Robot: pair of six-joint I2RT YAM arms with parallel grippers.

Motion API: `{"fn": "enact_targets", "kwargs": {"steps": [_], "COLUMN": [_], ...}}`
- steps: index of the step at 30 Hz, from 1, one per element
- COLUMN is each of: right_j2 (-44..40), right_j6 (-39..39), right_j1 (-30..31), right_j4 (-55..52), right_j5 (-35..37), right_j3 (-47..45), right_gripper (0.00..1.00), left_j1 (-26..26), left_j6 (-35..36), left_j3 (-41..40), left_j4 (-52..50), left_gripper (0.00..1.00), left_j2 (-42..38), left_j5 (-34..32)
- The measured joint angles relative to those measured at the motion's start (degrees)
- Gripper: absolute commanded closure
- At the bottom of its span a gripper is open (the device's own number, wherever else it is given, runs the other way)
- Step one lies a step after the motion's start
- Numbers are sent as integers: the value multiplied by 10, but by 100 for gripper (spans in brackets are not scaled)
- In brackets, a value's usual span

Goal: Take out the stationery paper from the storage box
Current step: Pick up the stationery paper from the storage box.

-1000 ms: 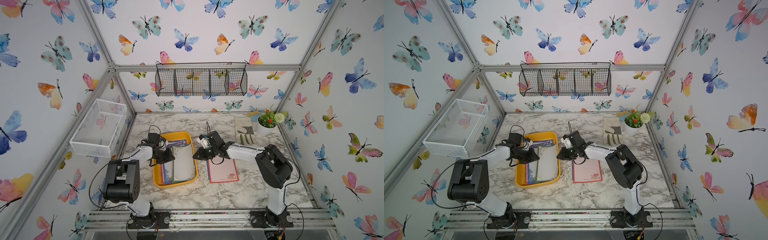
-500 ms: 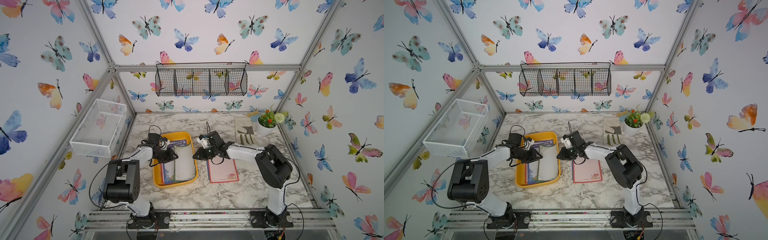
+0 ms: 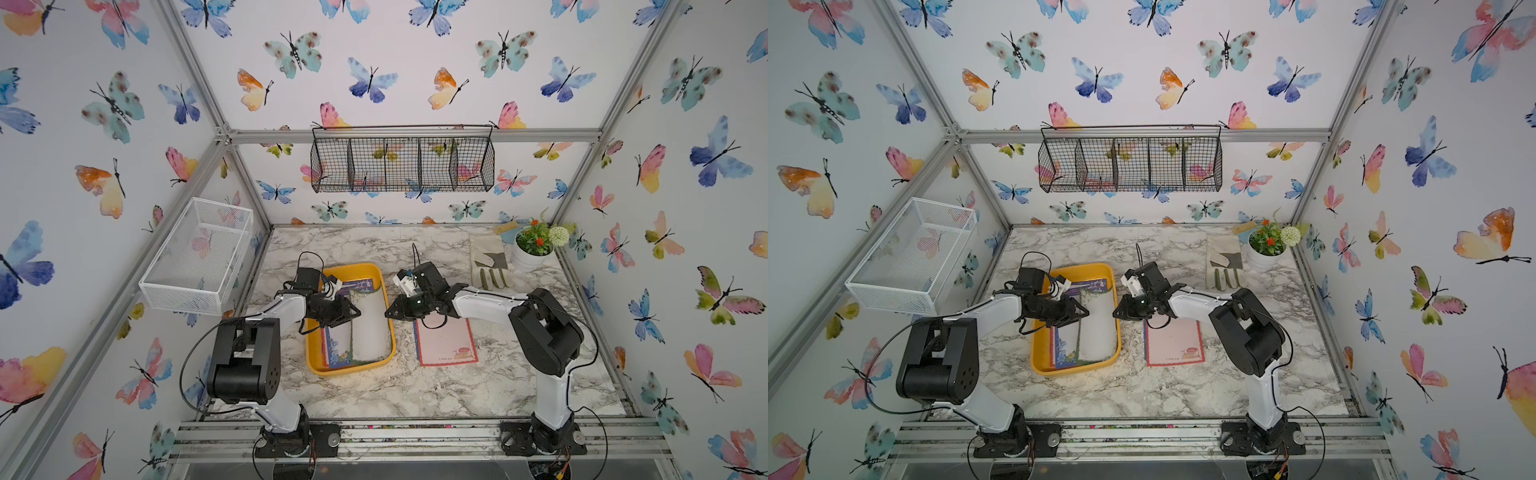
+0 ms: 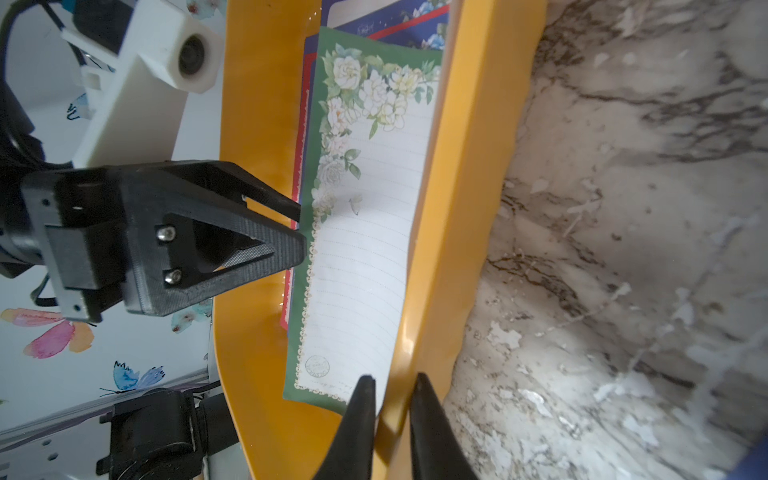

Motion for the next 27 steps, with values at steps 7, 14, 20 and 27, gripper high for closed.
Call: {"fn": "enact_targets", "kwargs": {"steps": [7, 14, 20, 27], "right_j2": [4, 8, 8, 6], "right_j6": [0, -1, -4, -8], "right_j1": [0, 0, 0, 0], "right_j4": [0, -1, -5, -12], "right_j5": [-1, -1, 1, 21], "right_j3": [4, 10, 11, 11], "right_gripper": [81, 75, 62, 55], "left_j1": [0, -1, -1, -1], "left_j6": [0, 3, 5, 17], "left_j3": [0, 0, 0, 0], "left_j4": [-2, -5, -6, -14], "left_gripper": [65, 81, 89, 97], "left_j2": [12, 14, 14, -2], "left_j5": [-1, -10, -33, -46]}}
